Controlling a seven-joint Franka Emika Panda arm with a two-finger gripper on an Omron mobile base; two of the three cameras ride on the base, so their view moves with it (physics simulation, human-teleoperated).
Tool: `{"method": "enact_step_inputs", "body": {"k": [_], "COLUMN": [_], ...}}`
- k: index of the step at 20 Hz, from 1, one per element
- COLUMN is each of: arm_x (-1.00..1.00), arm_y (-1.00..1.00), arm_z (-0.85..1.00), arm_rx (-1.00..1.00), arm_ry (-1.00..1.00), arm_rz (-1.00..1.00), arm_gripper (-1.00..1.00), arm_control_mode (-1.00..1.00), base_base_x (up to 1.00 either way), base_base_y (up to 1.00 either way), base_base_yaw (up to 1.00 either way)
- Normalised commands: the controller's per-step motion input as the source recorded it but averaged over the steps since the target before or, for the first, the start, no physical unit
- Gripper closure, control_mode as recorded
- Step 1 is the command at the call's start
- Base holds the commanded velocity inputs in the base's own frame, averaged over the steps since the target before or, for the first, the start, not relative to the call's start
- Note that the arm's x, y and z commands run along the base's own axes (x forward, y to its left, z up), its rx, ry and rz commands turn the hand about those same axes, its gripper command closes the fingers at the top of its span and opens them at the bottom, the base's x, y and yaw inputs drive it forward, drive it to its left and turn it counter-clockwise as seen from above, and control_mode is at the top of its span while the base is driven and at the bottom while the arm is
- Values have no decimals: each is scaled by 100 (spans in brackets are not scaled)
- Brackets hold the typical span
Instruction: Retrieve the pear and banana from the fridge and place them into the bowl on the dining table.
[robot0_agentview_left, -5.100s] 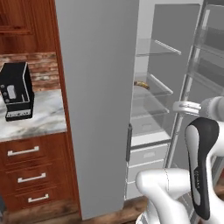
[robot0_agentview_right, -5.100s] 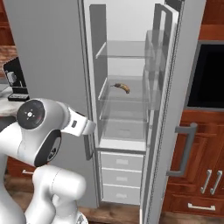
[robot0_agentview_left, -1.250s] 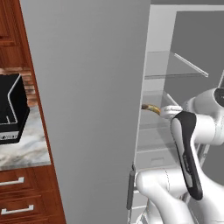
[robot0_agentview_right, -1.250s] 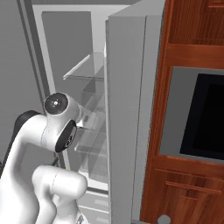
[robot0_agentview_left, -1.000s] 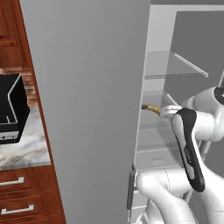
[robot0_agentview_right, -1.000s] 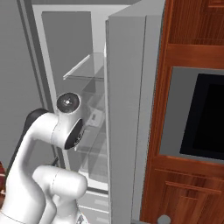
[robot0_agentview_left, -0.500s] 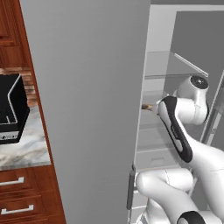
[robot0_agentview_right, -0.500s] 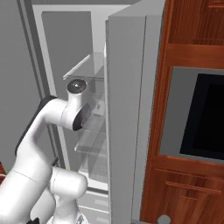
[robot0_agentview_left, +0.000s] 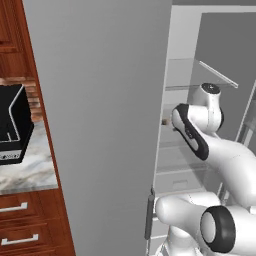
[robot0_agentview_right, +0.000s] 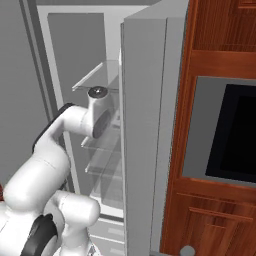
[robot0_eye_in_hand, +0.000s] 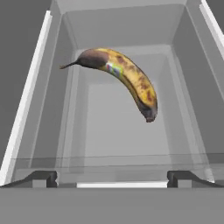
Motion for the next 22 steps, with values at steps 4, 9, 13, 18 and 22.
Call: {"method": "enact_step_inputs", "body": {"k": [4, 9, 13, 18, 22], "arm_x": [32, 2, 0, 13, 27], "arm_y": [-4, -8, -5, -16, -37], "arm_z": [-42, -34, -29, -6, 0], "arm_rx": [-1, -8, -11, -1, 0], "arm_ry": [1, -10, -21, -6, 0], "arm_rz": [0, 0, 0, 0, 0], "arm_gripper": [-100, -100, -100, -100, -100], "arm_control_mode": [-100, -100, -100, -100, -100], "base_base_x": [0, 0, 0, 0, 0], "base_base_y": [0, 0, 0, 0, 0], "base_base_yaw": [0, 0, 0, 0, 0]}}
